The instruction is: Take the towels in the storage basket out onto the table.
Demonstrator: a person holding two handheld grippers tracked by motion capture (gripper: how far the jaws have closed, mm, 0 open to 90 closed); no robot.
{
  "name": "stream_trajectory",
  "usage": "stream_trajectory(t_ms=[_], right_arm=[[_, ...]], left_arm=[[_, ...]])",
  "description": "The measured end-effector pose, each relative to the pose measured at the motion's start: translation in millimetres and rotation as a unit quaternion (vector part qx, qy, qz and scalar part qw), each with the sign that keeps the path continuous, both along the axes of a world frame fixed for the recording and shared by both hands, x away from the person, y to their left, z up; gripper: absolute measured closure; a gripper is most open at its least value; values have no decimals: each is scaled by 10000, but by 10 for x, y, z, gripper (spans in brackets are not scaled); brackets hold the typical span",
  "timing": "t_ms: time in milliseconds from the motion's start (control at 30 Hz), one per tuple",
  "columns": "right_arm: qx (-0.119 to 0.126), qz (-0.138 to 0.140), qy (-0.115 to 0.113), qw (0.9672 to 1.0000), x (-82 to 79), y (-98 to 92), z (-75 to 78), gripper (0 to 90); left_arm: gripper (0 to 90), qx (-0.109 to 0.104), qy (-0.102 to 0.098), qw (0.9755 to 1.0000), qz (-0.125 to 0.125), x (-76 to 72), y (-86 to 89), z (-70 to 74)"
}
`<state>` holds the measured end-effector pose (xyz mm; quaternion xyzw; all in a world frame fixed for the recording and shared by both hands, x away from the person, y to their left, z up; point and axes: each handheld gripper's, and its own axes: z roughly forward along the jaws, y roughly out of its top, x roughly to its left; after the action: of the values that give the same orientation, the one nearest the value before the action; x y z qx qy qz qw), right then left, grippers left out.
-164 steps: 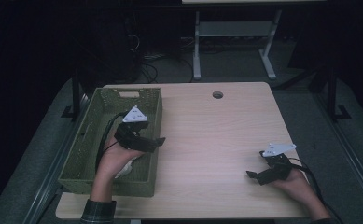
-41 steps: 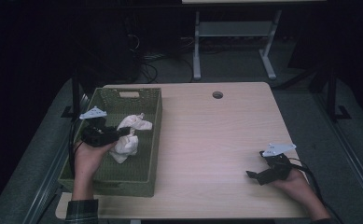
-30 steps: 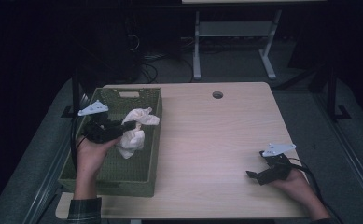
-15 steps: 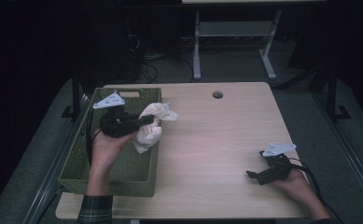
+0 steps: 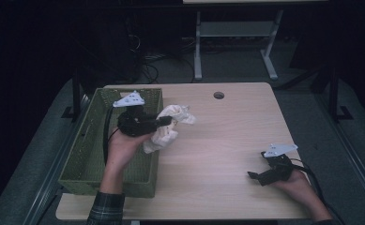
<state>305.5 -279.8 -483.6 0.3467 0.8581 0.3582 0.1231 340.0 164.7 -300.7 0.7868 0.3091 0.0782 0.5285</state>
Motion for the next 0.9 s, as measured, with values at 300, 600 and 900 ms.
stream_trajectory(t_ms=[300,600,900], right_arm=[[-2,-4,4,10000,-2,0,1,0],[-2,-7,2,10000,-2,0,0,0],[-1,-5,5,10000,-2,0,1,0]], left_arm=[[758,127,90,9992,-360,57,-430,-123],[759,317,176,9970,-687,75,-770,-251],[759,541,269,9936,-956,72,-1069,-426]])
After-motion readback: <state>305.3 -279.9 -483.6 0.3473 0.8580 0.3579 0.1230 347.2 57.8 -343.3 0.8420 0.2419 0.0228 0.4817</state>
